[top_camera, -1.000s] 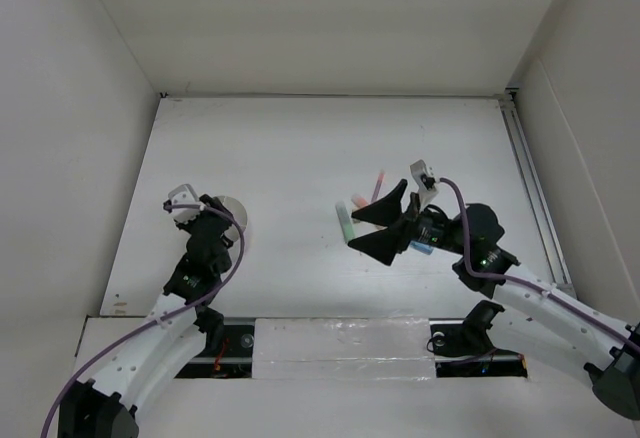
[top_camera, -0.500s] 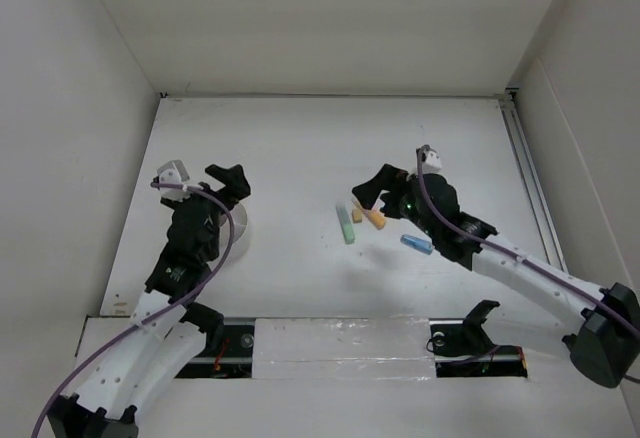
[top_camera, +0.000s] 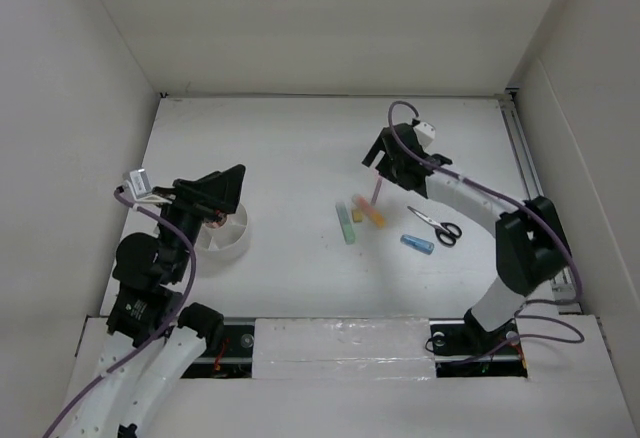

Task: Sort the stationery into containers
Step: Pick up the pen from the center of the board, then place the pen in the storage box.

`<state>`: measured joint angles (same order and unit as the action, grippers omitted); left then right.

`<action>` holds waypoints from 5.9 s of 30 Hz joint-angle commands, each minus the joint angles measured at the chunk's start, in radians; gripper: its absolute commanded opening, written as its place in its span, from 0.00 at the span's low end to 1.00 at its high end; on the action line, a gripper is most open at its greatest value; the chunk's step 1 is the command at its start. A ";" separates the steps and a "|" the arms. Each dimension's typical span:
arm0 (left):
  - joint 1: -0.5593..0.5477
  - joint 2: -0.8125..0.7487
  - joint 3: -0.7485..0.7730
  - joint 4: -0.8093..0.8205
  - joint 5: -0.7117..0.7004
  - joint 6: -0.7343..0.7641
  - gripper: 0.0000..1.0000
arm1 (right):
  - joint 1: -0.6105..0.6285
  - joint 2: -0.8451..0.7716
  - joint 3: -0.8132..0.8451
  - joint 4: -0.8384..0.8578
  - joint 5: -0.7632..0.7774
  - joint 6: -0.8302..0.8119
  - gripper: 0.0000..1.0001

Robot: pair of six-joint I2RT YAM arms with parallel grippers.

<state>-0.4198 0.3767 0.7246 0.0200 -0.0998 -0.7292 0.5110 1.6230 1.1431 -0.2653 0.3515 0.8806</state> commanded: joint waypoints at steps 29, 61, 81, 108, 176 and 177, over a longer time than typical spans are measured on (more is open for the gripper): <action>-0.005 0.157 0.282 -0.298 -0.009 0.178 1.00 | -0.051 0.474 0.431 -0.400 0.001 -0.095 0.41; -0.005 0.435 -0.091 0.581 0.871 -0.030 1.00 | -0.080 -0.428 -0.230 0.532 -0.818 -0.206 0.00; -0.005 0.376 -0.131 0.687 0.917 -0.015 1.00 | 0.231 -0.417 -0.279 0.977 -0.853 -0.065 0.00; -0.005 0.361 -0.122 0.707 0.822 -0.029 0.46 | 0.350 -0.359 -0.283 1.127 -0.991 -0.103 0.00; -0.005 0.214 -0.057 0.125 -0.502 0.697 0.00 | 0.118 -0.775 -0.597 0.928 -1.039 -0.238 0.98; 0.007 0.205 -0.077 0.152 -0.489 0.714 0.00 | 0.118 -0.775 -0.597 0.928 -1.049 -0.238 0.98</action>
<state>-0.4232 0.6083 0.6945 0.0830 -0.6624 -0.1291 0.6350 0.8623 0.5430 0.6346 -0.6674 0.6609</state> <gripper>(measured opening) 0.095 0.983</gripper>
